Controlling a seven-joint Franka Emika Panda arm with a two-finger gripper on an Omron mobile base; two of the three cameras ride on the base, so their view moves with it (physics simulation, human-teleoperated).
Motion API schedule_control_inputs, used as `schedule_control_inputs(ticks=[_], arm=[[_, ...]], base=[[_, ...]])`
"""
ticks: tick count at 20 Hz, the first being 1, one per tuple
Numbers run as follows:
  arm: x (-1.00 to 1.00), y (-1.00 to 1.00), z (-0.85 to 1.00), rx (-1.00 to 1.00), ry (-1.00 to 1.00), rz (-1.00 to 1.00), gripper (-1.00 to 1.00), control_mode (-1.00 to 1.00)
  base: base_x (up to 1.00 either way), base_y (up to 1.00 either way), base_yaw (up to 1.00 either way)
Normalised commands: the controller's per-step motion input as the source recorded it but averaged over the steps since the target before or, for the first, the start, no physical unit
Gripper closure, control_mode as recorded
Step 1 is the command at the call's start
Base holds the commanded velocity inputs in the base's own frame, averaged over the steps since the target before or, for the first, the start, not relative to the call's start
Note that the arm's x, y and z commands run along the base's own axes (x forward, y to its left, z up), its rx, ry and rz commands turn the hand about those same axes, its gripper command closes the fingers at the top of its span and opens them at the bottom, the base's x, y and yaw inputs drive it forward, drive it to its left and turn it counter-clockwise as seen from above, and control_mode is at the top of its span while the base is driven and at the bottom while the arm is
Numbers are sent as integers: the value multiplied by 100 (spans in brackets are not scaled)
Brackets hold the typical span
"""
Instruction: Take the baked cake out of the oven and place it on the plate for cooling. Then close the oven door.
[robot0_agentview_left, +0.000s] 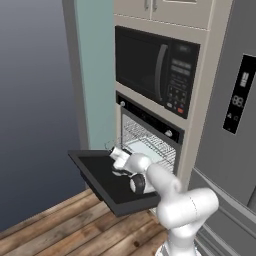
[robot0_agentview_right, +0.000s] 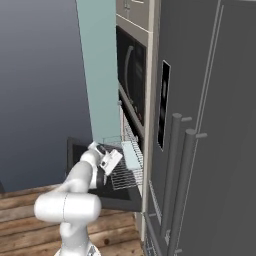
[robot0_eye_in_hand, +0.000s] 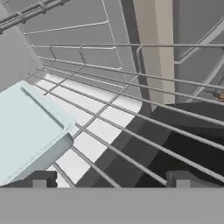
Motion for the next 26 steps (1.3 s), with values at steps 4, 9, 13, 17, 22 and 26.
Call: schedule_control_inputs(ticks=[4,9,13,17,22,26], arm=[[49,-91,0,-10,8,0,-100,-100],[30,-90,0,-5,17,0,-100,-100],[2,-36,24,2,19,4,-100,-100],[-52,37,93,13,17,16,-100,-100],[-97,94,100,13,22,23,-100,-100],[-100,100,100,8,16,23,-100,-100]], base=[[0,0,0],[0,0,0],[0,0,0],[0,0,0],[0,0,0],[0,0,0]])
